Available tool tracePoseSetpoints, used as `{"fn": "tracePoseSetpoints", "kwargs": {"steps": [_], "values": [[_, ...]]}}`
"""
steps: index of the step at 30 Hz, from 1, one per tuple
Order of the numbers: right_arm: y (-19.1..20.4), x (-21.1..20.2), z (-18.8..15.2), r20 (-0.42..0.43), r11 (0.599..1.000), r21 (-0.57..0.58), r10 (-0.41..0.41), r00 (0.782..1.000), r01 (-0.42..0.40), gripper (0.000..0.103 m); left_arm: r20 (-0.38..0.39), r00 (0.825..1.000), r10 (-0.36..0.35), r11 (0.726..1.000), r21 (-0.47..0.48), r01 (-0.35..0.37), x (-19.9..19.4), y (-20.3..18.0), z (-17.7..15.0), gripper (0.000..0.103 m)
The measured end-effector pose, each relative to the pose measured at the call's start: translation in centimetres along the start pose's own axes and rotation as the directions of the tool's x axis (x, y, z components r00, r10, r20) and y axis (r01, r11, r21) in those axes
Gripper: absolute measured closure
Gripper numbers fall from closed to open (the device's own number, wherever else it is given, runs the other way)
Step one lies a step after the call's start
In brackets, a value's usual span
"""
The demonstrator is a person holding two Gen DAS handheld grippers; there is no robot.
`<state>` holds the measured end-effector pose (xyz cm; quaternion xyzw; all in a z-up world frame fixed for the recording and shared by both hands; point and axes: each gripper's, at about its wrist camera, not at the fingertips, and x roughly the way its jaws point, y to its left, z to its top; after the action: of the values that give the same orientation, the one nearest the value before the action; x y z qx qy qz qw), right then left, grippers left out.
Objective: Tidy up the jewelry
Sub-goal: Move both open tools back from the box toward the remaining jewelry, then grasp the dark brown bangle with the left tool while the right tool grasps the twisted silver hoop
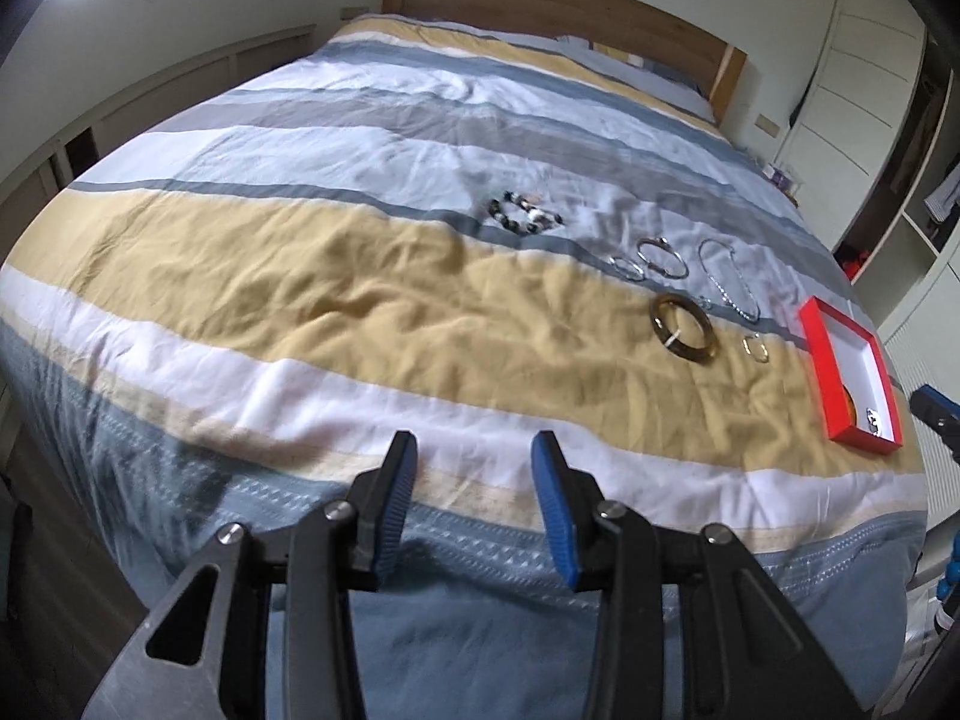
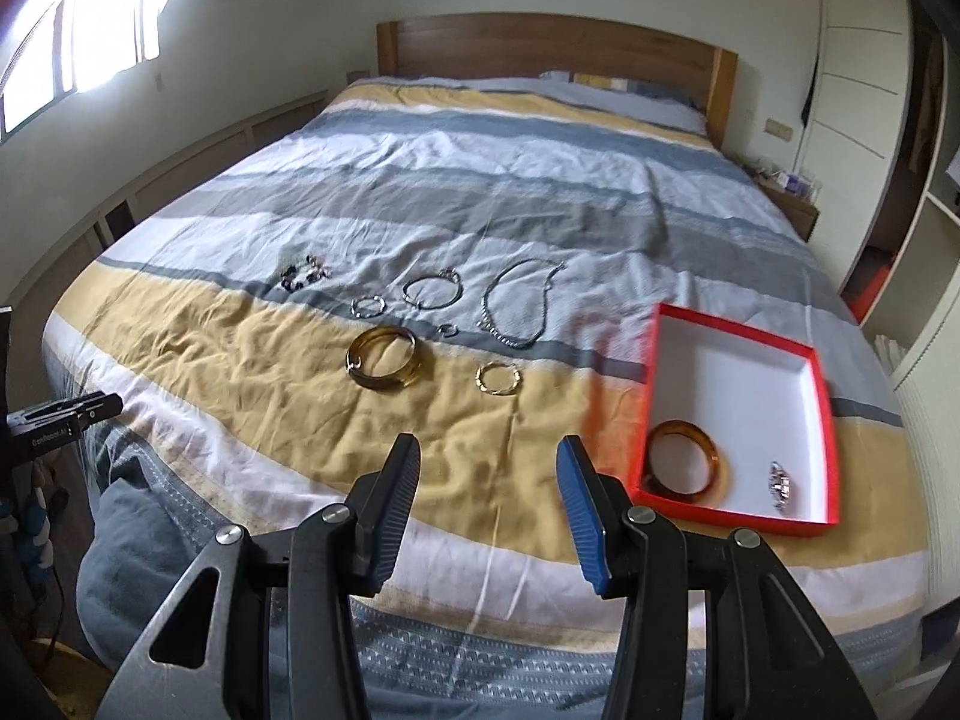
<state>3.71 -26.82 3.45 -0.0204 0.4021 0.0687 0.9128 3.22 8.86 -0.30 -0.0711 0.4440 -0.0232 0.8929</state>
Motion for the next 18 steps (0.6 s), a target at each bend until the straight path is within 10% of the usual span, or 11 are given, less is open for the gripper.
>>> {"fn": "tracePoseSetpoints", "kwargs": {"steps": [18], "values": [[-2.7, 13.8, 2.6, -0.122, 0.993, 0.056, 0.114, 0.986, -0.108, 0.056, -0.139, 0.982, -0.128, 0.984, 0.102, 0.143, 11.7, -10.0, 6.7, 0.065]]}}
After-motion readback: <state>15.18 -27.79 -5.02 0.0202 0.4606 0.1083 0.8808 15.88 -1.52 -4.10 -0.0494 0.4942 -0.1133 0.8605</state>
